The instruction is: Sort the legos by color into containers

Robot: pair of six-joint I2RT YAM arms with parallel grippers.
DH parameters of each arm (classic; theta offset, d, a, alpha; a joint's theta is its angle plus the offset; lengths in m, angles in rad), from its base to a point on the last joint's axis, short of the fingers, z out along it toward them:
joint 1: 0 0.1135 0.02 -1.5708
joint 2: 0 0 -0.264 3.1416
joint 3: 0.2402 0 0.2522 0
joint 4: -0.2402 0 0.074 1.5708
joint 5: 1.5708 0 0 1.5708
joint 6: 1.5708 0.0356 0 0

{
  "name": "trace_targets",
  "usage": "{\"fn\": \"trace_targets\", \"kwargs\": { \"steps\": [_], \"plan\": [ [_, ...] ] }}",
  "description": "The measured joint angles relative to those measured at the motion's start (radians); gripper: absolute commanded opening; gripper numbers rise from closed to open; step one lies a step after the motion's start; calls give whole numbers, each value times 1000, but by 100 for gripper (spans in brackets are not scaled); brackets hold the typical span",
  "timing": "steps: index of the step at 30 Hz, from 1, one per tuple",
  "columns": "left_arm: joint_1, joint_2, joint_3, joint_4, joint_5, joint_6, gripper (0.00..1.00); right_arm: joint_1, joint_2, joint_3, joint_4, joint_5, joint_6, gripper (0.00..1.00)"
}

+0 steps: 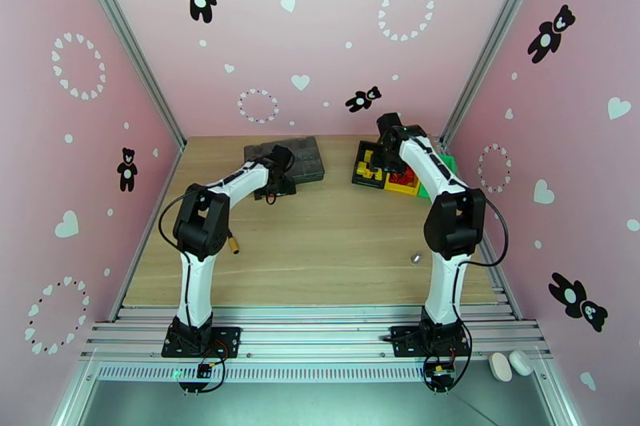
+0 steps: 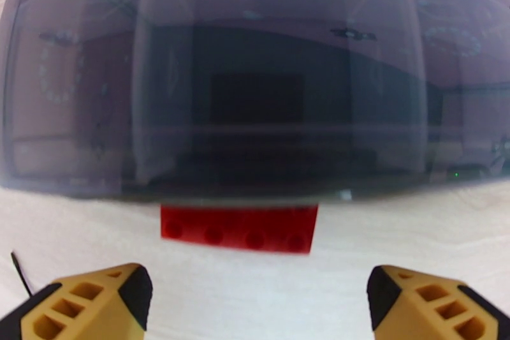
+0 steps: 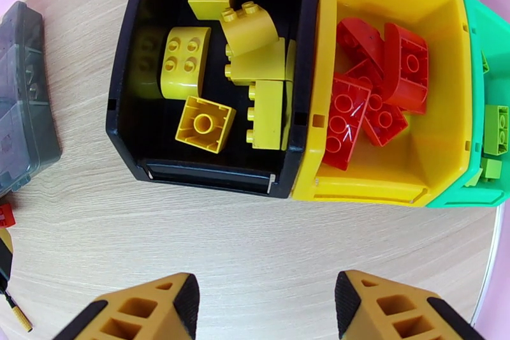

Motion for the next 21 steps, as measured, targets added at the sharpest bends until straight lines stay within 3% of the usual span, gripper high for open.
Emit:
{"fn": "trace_targets", "kwargs": {
  "steps": [13,21],
  "plan": [
    [24,34,-36,74,-24,-1,90,0,-32,0,-37,3,0,61],
    [32,50,-36,87,-31,0,80,6,-32,0,-54,4,0,61]
  ]
}}
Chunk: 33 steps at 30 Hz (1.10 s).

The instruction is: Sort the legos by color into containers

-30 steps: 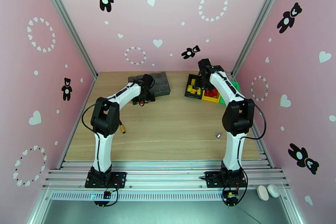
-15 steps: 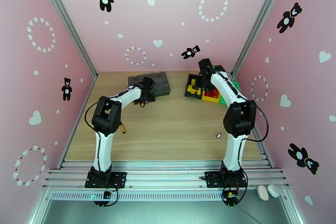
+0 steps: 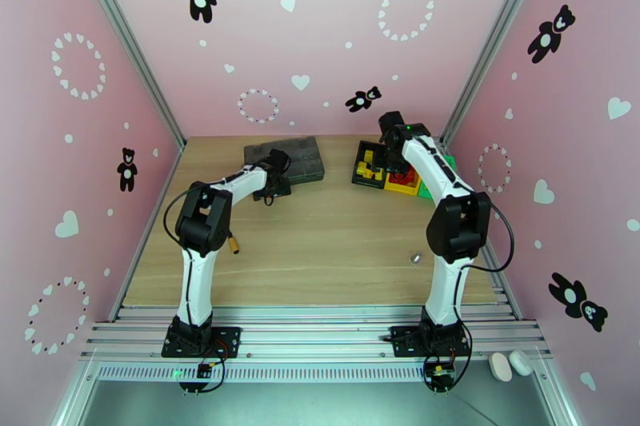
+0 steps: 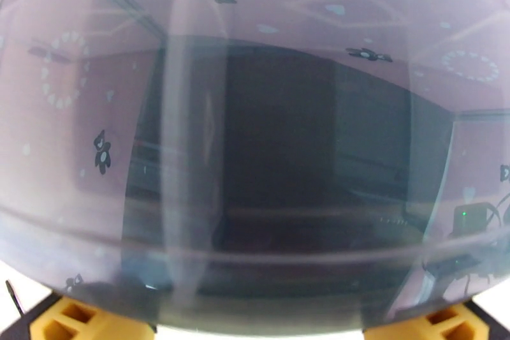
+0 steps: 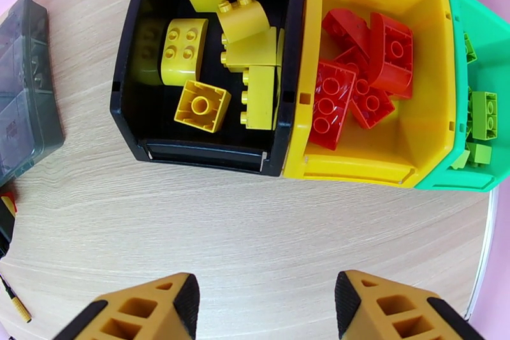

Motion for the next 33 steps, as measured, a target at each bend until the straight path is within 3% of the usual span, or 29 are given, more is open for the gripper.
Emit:
{"fn": "trace_targets", "kwargs": {
  "steps": [9,15,19,24,27,29,33],
  "plan": [
    [0,11,9,3,-4,13,62,13,-10,0,-5,4,0,61],
    [-23,9,10,3,-3,52,60,22,-55,-42,0,9,6,61],
    [-109,6,10,2,46,103,60,26,-100,-121,13,11,14,61],
    [-278,5,18,4,128,177,60,27,-136,-228,27,11,35,61],
    [-352,9,42,-2,223,202,71,27,-142,-274,31,9,44,61],
    [-380,13,60,-2,275,214,88,27,-142,-291,32,0,48,63],
    [-381,14,68,-2,316,236,95,27,-142,-301,35,-48,47,66]
  ]
}}
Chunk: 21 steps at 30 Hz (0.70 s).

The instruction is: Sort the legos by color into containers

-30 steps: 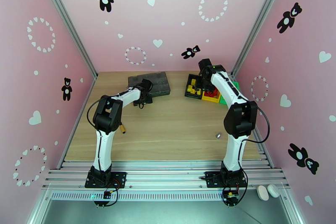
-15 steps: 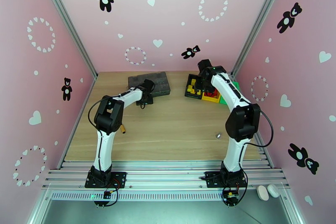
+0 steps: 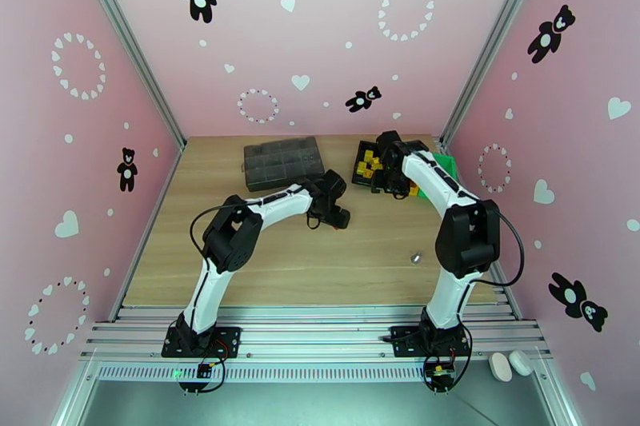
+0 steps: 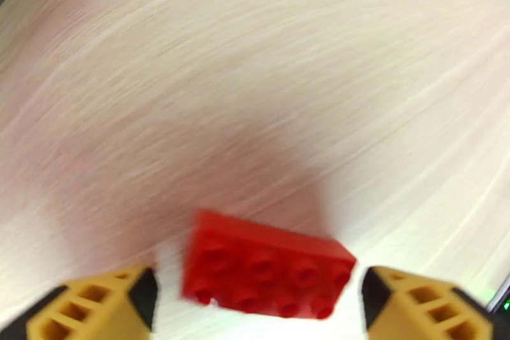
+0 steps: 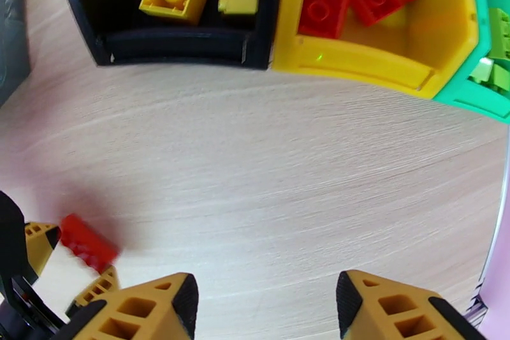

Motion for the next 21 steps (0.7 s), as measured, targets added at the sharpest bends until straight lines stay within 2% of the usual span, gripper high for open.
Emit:
{"fn": "trace_targets", "kwargs": {
  "steps": [4,7,14,17,21],
  "plan": [
    [21,-27,-34,5,1,8,95,9,6,0,0,-59,-14,69],
    [44,-124,-132,11,-6,3,95,38,32,0,-1,-95,-30,70],
    [145,-457,-343,48,-51,-58,97,168,126,1,1,-178,-80,71],
    [199,-532,-396,74,-56,-106,97,227,187,22,-6,-203,-108,71],
    [267,-557,-480,98,-55,-177,97,290,274,65,-10,-215,-137,70]
  ]
}}
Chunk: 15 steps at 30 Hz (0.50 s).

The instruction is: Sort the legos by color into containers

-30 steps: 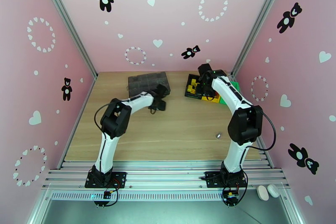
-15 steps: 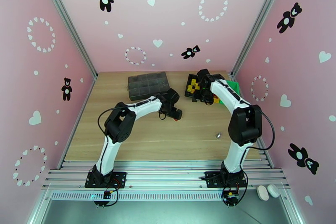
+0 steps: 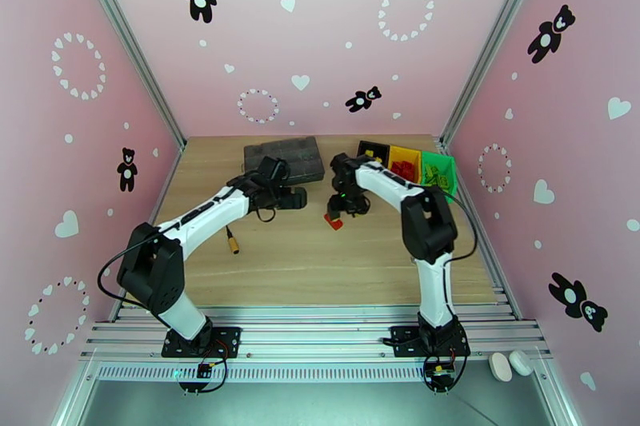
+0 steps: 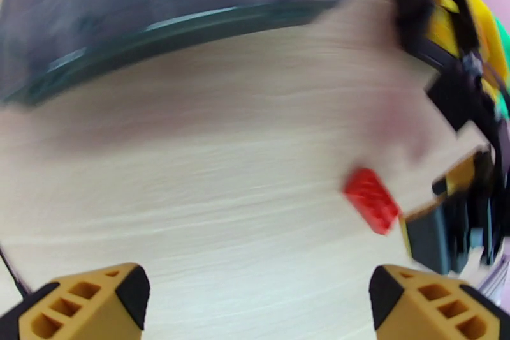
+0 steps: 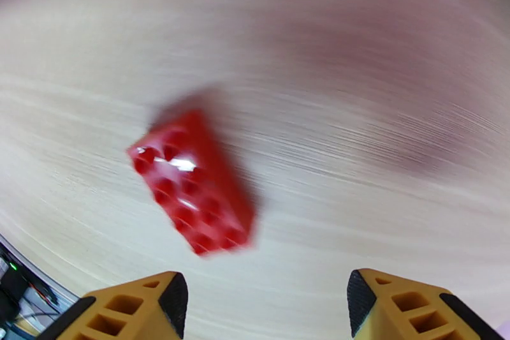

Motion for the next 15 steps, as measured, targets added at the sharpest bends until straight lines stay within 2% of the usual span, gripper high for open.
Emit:
{"fn": "trace_targets", "kwargs": {
  "steps": [4,9,12,15],
  "plan": [
    [43,0,-62,8,1,-64,97,27,67,56,-21,1,-20,69],
    [49,0,-87,18,2,-114,97,41,139,145,-48,37,-28,63],
    [49,-1,-92,31,5,-135,97,42,167,169,-58,71,-16,55],
    [49,-1,-93,34,16,-156,97,42,180,190,-73,94,-4,43]
  ]
}}
